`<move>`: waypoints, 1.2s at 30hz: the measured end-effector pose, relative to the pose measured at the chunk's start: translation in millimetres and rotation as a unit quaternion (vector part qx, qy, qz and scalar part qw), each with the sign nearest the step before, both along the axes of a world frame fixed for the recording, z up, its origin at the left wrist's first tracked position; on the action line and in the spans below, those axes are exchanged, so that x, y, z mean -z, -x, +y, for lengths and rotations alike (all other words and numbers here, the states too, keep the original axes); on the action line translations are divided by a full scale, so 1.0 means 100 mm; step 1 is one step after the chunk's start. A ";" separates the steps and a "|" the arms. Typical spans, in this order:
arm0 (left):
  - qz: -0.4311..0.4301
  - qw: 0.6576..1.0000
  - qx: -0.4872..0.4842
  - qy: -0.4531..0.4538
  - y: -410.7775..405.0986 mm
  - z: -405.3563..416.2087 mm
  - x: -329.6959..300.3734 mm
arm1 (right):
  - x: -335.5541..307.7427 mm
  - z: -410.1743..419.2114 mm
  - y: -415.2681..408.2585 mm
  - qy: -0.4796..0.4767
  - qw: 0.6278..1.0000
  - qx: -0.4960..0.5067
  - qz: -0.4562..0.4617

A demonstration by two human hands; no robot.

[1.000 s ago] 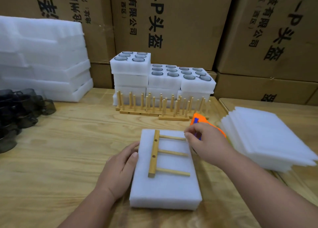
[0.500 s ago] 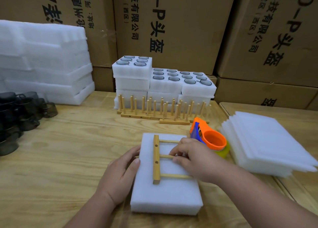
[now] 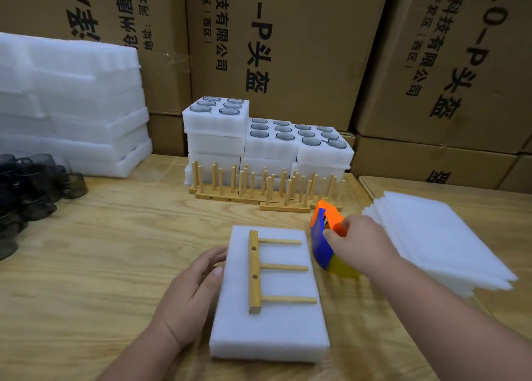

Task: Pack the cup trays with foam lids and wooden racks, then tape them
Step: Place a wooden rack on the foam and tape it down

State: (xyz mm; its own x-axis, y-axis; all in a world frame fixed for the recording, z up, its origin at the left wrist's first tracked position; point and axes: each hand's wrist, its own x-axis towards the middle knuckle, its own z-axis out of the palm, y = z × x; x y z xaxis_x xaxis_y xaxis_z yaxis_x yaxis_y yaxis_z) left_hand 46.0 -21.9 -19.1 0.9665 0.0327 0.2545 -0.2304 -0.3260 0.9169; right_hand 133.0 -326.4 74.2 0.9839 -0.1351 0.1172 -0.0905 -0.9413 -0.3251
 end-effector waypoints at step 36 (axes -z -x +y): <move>0.011 0.994 0.103 0.047 0.09 -0.85 -1.30 | -0.81 0.27 0.46 -0.701 0.700 -0.118 -0.062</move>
